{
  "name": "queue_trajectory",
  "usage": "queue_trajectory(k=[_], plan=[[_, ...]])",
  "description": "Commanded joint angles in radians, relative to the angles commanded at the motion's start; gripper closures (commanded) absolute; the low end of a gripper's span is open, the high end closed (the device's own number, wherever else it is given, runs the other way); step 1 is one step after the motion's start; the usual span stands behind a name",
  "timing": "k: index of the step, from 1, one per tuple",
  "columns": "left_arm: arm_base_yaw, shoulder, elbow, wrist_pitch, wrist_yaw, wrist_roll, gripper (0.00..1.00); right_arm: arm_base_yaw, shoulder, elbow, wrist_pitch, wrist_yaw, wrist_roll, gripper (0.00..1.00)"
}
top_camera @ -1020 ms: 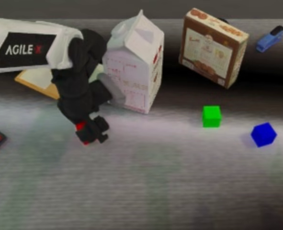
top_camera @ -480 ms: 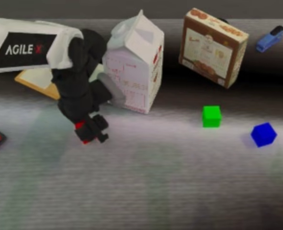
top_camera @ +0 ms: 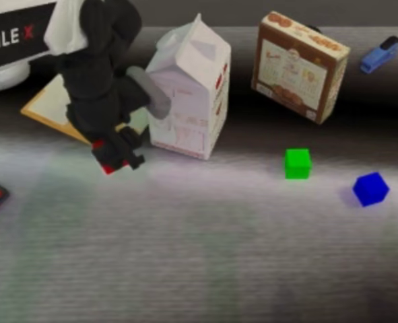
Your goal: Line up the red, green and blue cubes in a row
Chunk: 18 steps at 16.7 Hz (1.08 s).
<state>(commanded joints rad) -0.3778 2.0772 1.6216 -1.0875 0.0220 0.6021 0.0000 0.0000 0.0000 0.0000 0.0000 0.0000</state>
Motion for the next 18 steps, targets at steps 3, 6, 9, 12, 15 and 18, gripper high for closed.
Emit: queue_trajectory(k=[3,6,9,12,15,18], plan=[[0.001,-0.002,0.003,-0.003,0.0,0.0,1.0,0.0,0.0,0.0,0.0,0.0,0.0,0.0],[-0.018,-0.014,-0.015,0.001,0.0,0.016,1.0,0.0,0.0,0.0,0.0,0.0,0.0,0.0],[-0.087,-0.092,-0.098,0.007,0.0,0.093,1.0,0.0,0.0,0.0,0.0,0.0,0.0,0.0],[-0.193,-0.195,-0.211,0.013,0.003,0.211,1.0,0.0,0.0,0.0,0.0,0.0,0.0,0.0],[-0.272,-0.273,-0.294,0.018,0.004,0.3,1.0,0.0,0.0,0.0,0.0,0.0,0.0,0.0],[-0.283,-0.284,-0.305,0.019,0.004,0.31,1.0,0.0,0.0,0.0,0.0,0.0,0.0,0.0]])
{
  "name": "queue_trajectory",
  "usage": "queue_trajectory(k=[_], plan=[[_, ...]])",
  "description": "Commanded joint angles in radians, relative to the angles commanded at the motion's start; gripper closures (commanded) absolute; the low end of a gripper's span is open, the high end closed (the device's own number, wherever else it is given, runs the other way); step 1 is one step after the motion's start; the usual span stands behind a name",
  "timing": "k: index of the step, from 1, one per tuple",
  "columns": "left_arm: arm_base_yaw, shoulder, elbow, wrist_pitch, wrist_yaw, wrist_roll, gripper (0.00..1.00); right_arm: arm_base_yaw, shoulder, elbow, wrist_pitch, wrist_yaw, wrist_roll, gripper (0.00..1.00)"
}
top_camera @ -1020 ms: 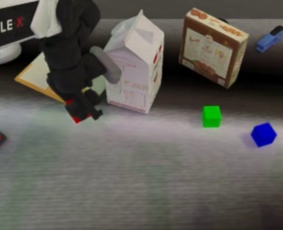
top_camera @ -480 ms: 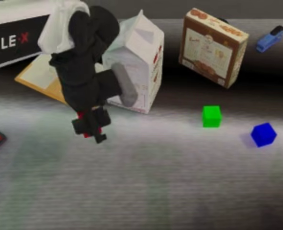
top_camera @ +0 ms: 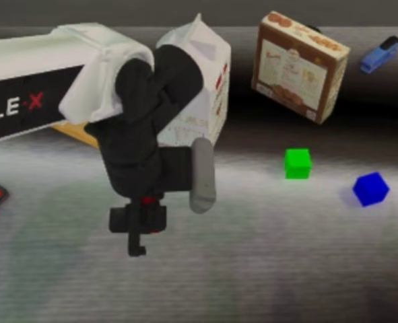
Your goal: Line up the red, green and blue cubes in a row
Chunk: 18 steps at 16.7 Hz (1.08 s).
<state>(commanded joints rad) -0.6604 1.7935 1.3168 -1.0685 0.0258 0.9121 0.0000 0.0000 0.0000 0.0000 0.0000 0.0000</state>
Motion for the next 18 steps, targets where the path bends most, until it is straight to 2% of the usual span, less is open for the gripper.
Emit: queue_trajectory(k=[4,11,16,18], plan=[[0.007,0.009,-0.009,0.017,-0.001,-0.003,1.0,0.0,0.0,0.0,0.0,0.0,0.0,0.0],[-0.001,0.095,-0.153,0.251,0.001,-0.001,1.0,0.0,0.0,0.0,0.0,0.0,0.0,0.0],[-0.002,0.103,-0.164,0.266,0.0,0.0,1.0,0.0,0.0,0.0,0.0,0.0,0.0,0.0],[-0.002,0.103,-0.164,0.266,0.0,0.0,0.85,0.0,0.0,0.0,0.0,0.0,0.0,0.0]])
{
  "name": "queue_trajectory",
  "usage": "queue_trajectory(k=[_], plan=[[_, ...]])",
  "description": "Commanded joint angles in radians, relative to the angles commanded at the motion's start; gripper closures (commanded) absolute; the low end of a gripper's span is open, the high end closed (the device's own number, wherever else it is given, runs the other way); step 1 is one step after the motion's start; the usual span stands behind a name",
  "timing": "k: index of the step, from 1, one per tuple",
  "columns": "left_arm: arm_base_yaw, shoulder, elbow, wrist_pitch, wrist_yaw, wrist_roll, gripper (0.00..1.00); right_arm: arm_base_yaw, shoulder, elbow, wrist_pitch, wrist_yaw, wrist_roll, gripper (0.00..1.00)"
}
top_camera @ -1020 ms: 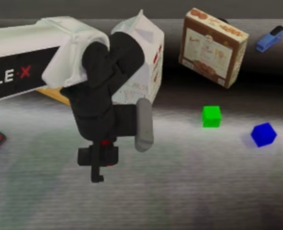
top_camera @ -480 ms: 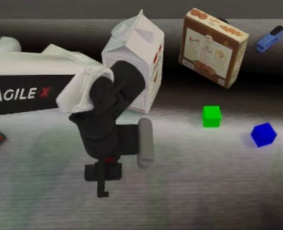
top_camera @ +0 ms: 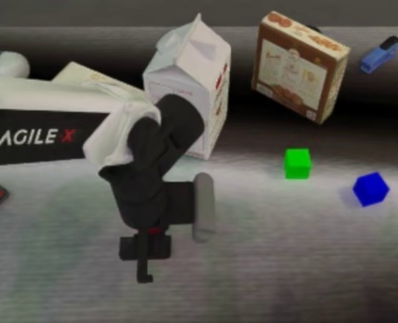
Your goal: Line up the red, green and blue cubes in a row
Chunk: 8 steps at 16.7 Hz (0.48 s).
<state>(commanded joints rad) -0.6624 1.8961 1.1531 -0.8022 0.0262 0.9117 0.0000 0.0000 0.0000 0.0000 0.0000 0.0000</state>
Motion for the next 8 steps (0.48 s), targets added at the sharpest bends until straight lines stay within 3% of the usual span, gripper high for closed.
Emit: queue_trajectory(k=[8], plan=[[0.0,0.0,0.0,0.0,0.0,0.0,0.25,0.0,0.0,0.0,0.0,0.0,0.0,0.0]])
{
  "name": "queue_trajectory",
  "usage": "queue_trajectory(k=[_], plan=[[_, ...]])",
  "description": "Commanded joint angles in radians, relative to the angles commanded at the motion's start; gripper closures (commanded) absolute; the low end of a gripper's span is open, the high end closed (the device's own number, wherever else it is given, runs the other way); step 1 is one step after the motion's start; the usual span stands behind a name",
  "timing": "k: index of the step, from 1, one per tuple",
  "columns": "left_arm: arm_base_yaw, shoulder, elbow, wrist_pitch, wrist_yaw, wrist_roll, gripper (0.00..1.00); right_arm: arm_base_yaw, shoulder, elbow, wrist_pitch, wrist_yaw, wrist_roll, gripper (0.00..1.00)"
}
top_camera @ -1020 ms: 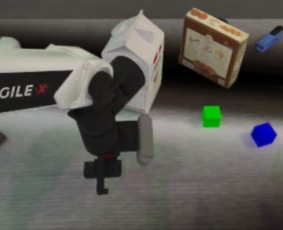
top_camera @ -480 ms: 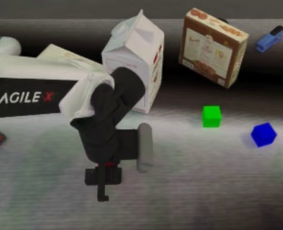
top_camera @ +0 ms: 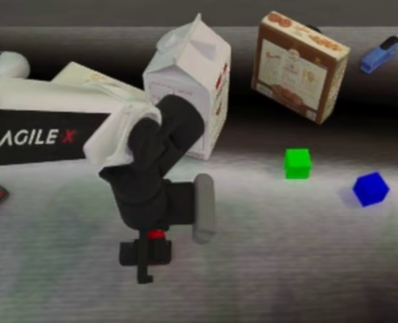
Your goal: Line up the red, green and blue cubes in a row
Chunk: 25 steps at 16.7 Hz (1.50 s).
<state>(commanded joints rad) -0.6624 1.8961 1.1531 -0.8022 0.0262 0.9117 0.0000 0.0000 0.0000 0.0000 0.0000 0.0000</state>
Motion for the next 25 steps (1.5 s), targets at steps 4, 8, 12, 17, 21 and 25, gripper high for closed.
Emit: queue_trajectory(k=[4,8,12,17,21,25], plan=[[0.0,0.0,0.0,0.0,0.0,0.0,0.0,0.0,0.0,0.0,0.0,0.0,0.0,0.0],[0.0,0.0,0.0,0.0,0.0,0.0,0.0,0.0,0.0,0.0,0.0,0.0,0.0,0.0],[0.001,-0.001,0.0,0.0,0.0,0.0,0.0,0.0,0.0,0.0,0.0,0.0,0.0,0.0],[0.017,-0.042,0.076,-0.122,-0.001,-0.003,0.0,0.0,0.0,0.0,0.0,0.0,0.0,0.0],[0.023,-0.097,0.157,-0.258,0.0,0.003,0.0,0.0,0.0,0.0,0.0,0.0,0.0,0.0],[0.019,-0.1,0.161,-0.264,0.0,0.002,0.0,0.0,0.0,0.0,0.0,0.0,0.0,0.0]])
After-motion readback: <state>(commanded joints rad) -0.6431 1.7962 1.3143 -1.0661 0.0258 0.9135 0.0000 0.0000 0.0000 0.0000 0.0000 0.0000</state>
